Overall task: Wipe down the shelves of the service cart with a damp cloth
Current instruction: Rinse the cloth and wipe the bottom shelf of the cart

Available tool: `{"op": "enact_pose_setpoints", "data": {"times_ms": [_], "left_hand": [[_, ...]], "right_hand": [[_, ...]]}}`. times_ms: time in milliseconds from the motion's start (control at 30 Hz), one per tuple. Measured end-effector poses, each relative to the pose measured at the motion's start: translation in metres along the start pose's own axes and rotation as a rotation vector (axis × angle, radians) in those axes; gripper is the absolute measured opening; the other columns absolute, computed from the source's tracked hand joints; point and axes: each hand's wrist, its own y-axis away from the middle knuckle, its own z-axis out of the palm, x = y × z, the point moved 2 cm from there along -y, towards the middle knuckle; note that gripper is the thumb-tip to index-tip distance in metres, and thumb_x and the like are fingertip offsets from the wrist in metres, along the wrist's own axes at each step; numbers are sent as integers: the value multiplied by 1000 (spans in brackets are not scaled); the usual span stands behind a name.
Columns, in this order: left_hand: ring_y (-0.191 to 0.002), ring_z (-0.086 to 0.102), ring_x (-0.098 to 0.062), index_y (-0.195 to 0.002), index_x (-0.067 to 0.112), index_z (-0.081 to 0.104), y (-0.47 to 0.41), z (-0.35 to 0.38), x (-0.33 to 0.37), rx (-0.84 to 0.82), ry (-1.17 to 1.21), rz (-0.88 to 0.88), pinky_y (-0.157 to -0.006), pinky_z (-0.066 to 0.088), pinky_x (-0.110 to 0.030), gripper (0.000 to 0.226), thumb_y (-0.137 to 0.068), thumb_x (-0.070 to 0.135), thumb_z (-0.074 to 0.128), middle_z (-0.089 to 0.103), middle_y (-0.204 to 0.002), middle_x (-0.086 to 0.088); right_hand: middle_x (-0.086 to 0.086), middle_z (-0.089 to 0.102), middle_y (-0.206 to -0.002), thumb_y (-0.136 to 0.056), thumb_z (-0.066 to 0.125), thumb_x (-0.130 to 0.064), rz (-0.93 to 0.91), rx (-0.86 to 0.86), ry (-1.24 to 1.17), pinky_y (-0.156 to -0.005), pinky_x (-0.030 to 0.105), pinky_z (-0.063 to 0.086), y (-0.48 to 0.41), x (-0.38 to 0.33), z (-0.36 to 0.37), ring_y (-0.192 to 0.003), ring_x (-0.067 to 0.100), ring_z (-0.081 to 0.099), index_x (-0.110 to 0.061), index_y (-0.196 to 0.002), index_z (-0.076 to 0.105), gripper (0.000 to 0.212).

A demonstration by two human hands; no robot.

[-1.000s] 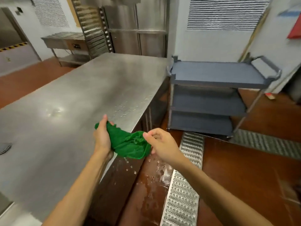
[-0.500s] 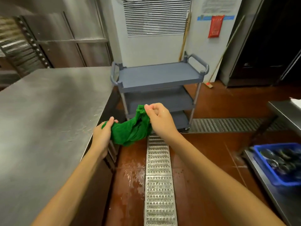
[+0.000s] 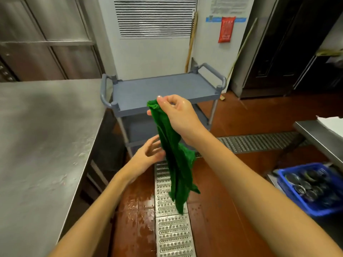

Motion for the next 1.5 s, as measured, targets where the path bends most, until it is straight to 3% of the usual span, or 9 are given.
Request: {"op": "enact_pose_setpoints", "data": {"times_ms": [100, 300, 533, 700, 833, 967, 1133, 1333, 1500], "left_hand": [[-117, 64, -11, -130, 29, 60, -33, 7, -2, -121, -130, 6, -101, 51, -39, 62, -74, 32, 86, 69, -125, 9], [-97, 71, -10, -111, 25, 72, -88, 2, -4, 119, -170, -53, -90, 57, -46, 40, -87, 56, 66, 75, -106, 7], [-92, 74, -21, -103, 13, 72, -137, -25, -8, 264, 279, -327, -81, 58, -36, 29, -93, 39, 64, 77, -101, -7], [-98, 72, -31, -111, 1, 71, -175, -50, -12, 287, 420, -318, -85, 58, -41, 34, -93, 30, 66, 74, -106, -19], [-95, 72, -33, -109, 1, 70, -206, -69, -22, 351, 497, -319, -78, 61, -41, 22, -91, 12, 67, 72, -110, -22], [-110, 67, -37, -124, 3, 64, -240, -86, -28, 273, 517, -384, -90, 56, -47, 37, -91, 19, 66, 69, -119, -22], [-114, 64, -39, -127, 0, 61, -290, -107, -41, 200, 498, -520, -94, 55, -48, 43, -88, 15, 68, 65, -124, -25], [-107, 69, -34, -120, 10, 68, -341, -126, -50, 119, 237, -641, -97, 53, -51, 55, -68, 3, 85, 72, -115, -15], [-90, 75, -29, -106, 3, 73, -359, -139, -64, 350, 145, -683, -84, 59, -40, 38, -70, 6, 85, 77, -98, -14]], "right_hand": [[8, 77, -89, -100, 54, -32, -5, -33, -1, -92, 41, 55, -29, -2, -8, -90, 17, 73, -3, -104, 64, 31], [-5, 75, -87, -90, 69, -35, -129, 0, 252, -81, 25, 57, -87, -8, -29, -86, 7, 71, -15, -93, 73, 21], [-4, 60, -132, -93, 63, -41, -18, 106, 632, -101, 29, 42, -155, 53, -65, -125, 12, 52, -19, -128, 60, 42], [-2, 75, -93, -82, 63, -64, 337, -229, 706, -82, 31, 53, -162, 144, -69, -91, 11, 68, -19, -94, 76, 48], [1, 73, -96, -69, 66, -77, 576, -329, 482, -77, 26, 46, -173, 208, -60, -88, 9, 64, -10, -96, 74, 73], [1, 74, -99, -71, 68, -74, 686, -429, 29, -92, 29, 48, -206, 244, -44, -99, 15, 68, -6, -95, 75, 73], [7, 77, -95, -72, 76, -59, 720, -421, -31, -82, 30, 58, -265, 259, -52, -92, 18, 74, -9, -94, 78, 55], [12, 77, -91, -77, 83, -21, 719, -147, -201, -63, 29, 57, -326, 282, -77, -80, 21, 74, -3, -98, 74, 29], [12, 76, -91, -80, 79, -39, 682, -114, 27, -78, 35, 59, -361, 301, -96, -86, 25, 73, -3, -85, 70, 38]]}}
